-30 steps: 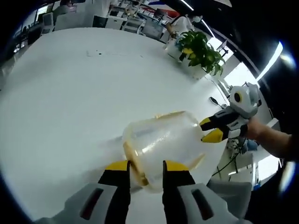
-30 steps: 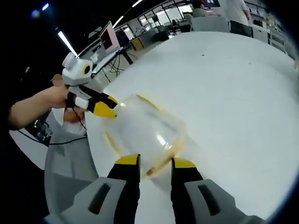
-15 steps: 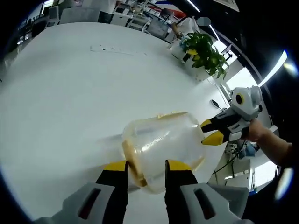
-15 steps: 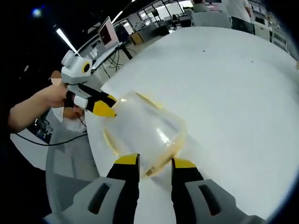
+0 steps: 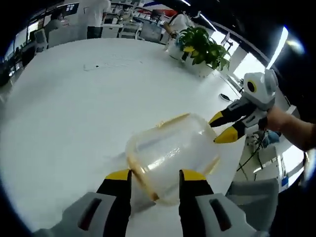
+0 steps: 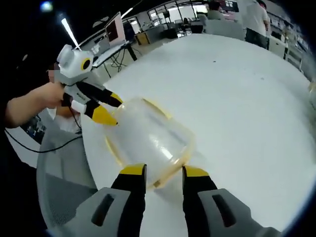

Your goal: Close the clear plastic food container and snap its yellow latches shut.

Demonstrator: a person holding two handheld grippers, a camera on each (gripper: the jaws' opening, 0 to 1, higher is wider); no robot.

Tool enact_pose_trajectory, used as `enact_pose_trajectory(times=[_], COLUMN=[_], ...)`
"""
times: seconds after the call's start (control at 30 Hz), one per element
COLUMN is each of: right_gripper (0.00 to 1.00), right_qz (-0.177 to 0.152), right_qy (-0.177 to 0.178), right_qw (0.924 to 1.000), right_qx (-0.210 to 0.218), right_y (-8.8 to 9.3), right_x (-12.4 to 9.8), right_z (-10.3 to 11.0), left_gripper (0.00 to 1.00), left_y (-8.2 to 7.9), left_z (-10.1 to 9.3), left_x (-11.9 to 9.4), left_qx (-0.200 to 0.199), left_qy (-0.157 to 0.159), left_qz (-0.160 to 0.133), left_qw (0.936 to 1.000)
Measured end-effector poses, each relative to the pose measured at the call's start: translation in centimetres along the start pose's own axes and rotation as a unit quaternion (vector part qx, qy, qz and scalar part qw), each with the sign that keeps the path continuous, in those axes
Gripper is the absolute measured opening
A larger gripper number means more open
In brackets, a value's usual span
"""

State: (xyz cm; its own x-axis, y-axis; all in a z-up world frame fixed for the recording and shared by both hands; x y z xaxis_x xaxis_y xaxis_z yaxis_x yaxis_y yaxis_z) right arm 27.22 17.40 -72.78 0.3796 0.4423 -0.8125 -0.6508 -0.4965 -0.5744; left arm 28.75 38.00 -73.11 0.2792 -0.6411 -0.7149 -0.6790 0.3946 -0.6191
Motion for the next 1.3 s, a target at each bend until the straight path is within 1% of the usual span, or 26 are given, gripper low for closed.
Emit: enact_pose_trajectory(times=[0.07,0.1,0.13,0.17,0.2,0.23,0.3,0.33,0.4,0.5,0.53,0.6,0.63,0.7,0.73,0.77,0.8,0.83,0.87,0.9,0.93,0.97,1.13,1.2,1.27,1.3], right_gripper=[0.27,0.27,0.27,0.28,0.3,0.31,0.34,0.36,0.36,0.35,0.36,0.36,0.36,0.37,0.36,0.36,0.36,0.36,0.36,0.36,0.37,0.37,0.37,0.38,0.38,0.38], right_qz=[0.004,0.005,0.005,0.009,0.01,0.013,0.019,0.02,0.021,0.005,0.0,0.0,0.002,0.012,0.013,0.013,0.013,0.014,0.013,0.008,0.007,0.007,0.021,0.026,0.03,0.031], right_qy=[0.016,0.019,0.025,0.026,0.03,0.033,0.043,0.053,0.062,0.058,0.05,0.029,0.017,0.017,0.018,0.016,0.014,0.013,0.012,0.005,0.004,0.002,-0.003,-0.008,-0.011,-0.012], right_qw=[0.9997,0.9994,0.9985,0.9978,0.9976,0.9974,0.9939,0.992,0.9893,0.9894,0.9898,0.9895,0.9867,0.9839,0.9808,0.9796,0.9797,0.9799,0.9799,0.9798,0.9795,0.9789,0.9748,0.9723,0.9707,0.9694], right_qx=[-0.021,-0.028,-0.049,-0.061,-0.061,-0.062,-0.1,-0.113,-0.131,-0.133,-0.134,-0.142,-0.161,-0.178,-0.194,-0.2,-0.2,-0.198,-0.199,-0.2,-0.201,-0.204,-0.222,-0.232,-0.238,-0.243], right_y=[-0.2,-0.3,-0.4,-0.3,-0.4,-0.4,-0.6,-0.7,-0.8,-1.4,-1.6,-1.9,-2.0,-2.0,-2.2,-2.4,-2.6,-2.9,-3.0,-3.3,-3.5,-3.6,-3.7,-3.7,-3.8,-3.9], right_x=[-0.1,-0.1,-0.1,-0.2,-0.2,-0.2,-0.3,-0.5,-0.7,-1.0,-1.0,-0.9,-0.7,-0.4,-0.3,-0.2,-0.1,0.0,0.0,0.1,0.1,0.1,0.2,0.3,0.7,0.8], right_z=[0.2,0.4,0.3,0.4,0.4,0.4,0.1,0.0,0.0,0.4,0.6,1.3,1.7,1.9,2.0,2.1,2.3,2.3,2.4,2.5,2.7,2.8,3.2,3.5,3.6,3.6], left_gripper=[0.35,0.35,0.36,0.36,0.37,0.38,0.4,0.41,0.41,0.42,0.42,0.42,0.42,0.42,0.42,0.42,0.42,0.42,0.42,0.42,0.41,0.4,0.39,0.38,0.39,0.39], left_y=[-0.2,-0.1,0.0,0.0,-0.1,-0.2,-0.4,-0.6,-0.8,-1.2,-1.2,-1.4,-1.5,-1.6,-1.8,-2.0,-2.1,-2.3,-2.5,-2.5,-2.6,-2.6,-2.7,-2.7,-2.7,-2.7], left_z=[-0.1,-0.3,-0.4,-0.4,-0.3,-0.3,-0.2,-0.2,-0.4,-0.7,-0.7,-1.1,-1.1,-1.2,-1.3,-1.4,-1.7,-1.8,-1.8,-2.0,-1.9,-2.0,-2.4,-2.7,-3.1,-3.2], left_x=[0.0,0.0,0.0,0.1,0.2,0.2,0.0,0.0,-0.1,-0.4,-0.4,-0.4,-0.4,-0.4,-0.3,-0.3,-0.2,-0.1,0.0,0.1,0.1,0.2,0.9,1.1,1.2,1.4], left_qx=[0.03,0.019,0.013,0.013,0.021,0.043,0.073,0.1,0.134,0.201,0.21,0.246,0.262,0.274,0.278,0.277,0.255,0.253,0.259,0.276,0.302,0.312,0.302,0.317,0.324,0.331], left_qy=[-0.005,-0.004,0.003,0.006,0.007,0.009,0.004,0.0,-0.004,-0.008,-0.009,0.001,0.003,0.003,0.008,0.011,0.028,0.033,0.034,0.035,0.031,0.03,0.041,0.044,0.048,0.052], left_qz=[0.001,0.002,0.011,0.015,0.015,0.014,0.015,0.017,0.018,0.025,0.025,0.029,0.035,0.038,0.037,0.036,0.033,0.031,0.032,0.035,0.047,0.051,0.051,0.055,0.056,0.059], left_qw=[0.9995,0.9998,0.9998,0.9998,0.9996,0.999,0.9972,0.9949,0.9908,0.9792,0.9773,0.9689,0.9645,0.961,0.9597,0.9602,0.9659,0.9664,0.9647,0.9598,0.9517,0.9483,0.9511,0.9459,0.9432,0.9404])
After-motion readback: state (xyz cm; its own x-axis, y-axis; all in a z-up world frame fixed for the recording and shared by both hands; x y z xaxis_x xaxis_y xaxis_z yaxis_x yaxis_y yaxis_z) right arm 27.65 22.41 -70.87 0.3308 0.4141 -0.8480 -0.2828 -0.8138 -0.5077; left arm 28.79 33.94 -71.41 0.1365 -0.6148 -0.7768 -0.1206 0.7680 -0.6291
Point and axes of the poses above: the point that each gripper's makers call its tool centre point, and the gripper's own axes: x roughly forward along the fingers, z roughly to its left, y roughly out of its underside, the point moved 6 cm from there along -x, roughly backward along the fingers, and after that the axes turned 8 degrees about y, right-handed, at the moved point
